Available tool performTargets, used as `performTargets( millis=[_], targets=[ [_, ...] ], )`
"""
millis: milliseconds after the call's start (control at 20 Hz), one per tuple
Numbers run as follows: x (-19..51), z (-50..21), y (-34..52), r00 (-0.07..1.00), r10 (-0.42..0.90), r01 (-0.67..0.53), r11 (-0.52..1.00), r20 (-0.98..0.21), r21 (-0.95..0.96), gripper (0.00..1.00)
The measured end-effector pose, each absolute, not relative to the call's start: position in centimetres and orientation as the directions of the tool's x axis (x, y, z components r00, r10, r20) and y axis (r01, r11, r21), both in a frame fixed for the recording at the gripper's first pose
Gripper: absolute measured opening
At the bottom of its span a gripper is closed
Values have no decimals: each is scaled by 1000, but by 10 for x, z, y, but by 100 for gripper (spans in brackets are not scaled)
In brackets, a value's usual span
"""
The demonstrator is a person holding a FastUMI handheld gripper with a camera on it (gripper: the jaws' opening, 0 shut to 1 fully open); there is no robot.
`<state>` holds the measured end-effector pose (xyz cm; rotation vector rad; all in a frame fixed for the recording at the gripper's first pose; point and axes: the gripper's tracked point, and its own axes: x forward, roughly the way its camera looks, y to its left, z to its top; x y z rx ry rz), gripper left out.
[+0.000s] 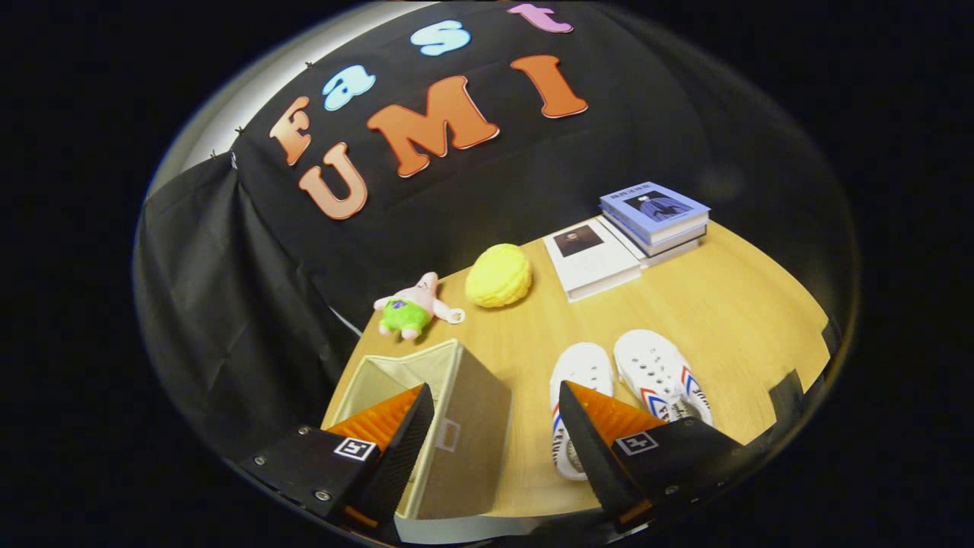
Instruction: Open the storage box then place both shoes into the box .Put the left shoe in first, then the right shoe, with the right side of both shoes facing outward in a uniform manner.
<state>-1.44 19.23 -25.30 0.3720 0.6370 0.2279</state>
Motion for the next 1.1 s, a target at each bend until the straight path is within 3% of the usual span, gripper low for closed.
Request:
performTargets(
  millis=[250, 400, 600, 1100],
  targets=[
    [-16, -304, 155, 770, 214, -18, 949, -601, 315, 92],
    [-15, -332, 152, 743, 211, 5, 947, -635, 320, 72],
    [-12, -373, 144, 704, 161, 40, 964, -692, 265, 57],
    [-3, -425, 148, 642, 122, 86, 970, -757, 229, 51]
  ],
)
